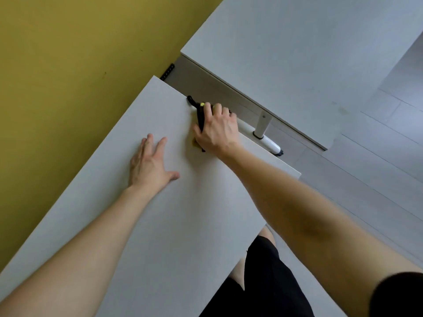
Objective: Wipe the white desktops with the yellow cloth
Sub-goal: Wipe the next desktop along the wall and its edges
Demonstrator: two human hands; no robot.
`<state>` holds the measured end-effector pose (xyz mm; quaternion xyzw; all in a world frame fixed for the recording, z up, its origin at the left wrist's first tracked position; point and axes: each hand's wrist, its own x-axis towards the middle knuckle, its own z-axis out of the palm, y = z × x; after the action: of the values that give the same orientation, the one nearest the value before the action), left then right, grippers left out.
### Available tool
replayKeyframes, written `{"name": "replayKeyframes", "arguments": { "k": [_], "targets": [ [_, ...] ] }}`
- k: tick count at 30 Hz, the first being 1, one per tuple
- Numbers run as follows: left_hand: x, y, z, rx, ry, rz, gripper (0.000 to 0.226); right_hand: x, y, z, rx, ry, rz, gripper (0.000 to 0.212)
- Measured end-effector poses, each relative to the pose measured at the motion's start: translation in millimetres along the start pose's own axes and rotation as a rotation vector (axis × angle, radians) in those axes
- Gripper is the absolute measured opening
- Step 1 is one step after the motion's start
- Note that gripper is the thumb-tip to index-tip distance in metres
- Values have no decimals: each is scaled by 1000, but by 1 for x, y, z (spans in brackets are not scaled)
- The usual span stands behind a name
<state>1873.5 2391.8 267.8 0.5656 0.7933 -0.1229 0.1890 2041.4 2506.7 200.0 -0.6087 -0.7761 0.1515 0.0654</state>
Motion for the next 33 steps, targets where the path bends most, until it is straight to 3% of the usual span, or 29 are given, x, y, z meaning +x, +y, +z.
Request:
{"name": "replayKeyframes", "arguments": {
  "k": [3,6,11,15,19,23,27,30,33],
  "targets": [
    [-35,5,21,-56,180,87,93,-18,15,-5,40,30,-11,66],
    [-64,16,38,-103,237,168,90,-91,69,-13,33,102,80,67],
    [-98,40,52,-25,79,190,119,-170,136,-26,-74,54,189,68],
    [-102,48,44,61,-90,187,156,-172,91,-11,-132,55,287,80],
    [-95,39,38,158,-86,255,163,-202,35,8,-51,3,-22,86],
    [-99,37,39,180,-64,263,164,-208,77,-3,-31,-18,-248,85],
    [-99,39,37,182,-94,262,164,-177,130,-23,-101,23,-4,82],
    [-98,39,37,196,-95,259,164,-181,113,-16,-42,111,214,82],
    [-100,41,37,213,-80,256,164,-233,73,-1,-23,95,203,86]
  ]
}}
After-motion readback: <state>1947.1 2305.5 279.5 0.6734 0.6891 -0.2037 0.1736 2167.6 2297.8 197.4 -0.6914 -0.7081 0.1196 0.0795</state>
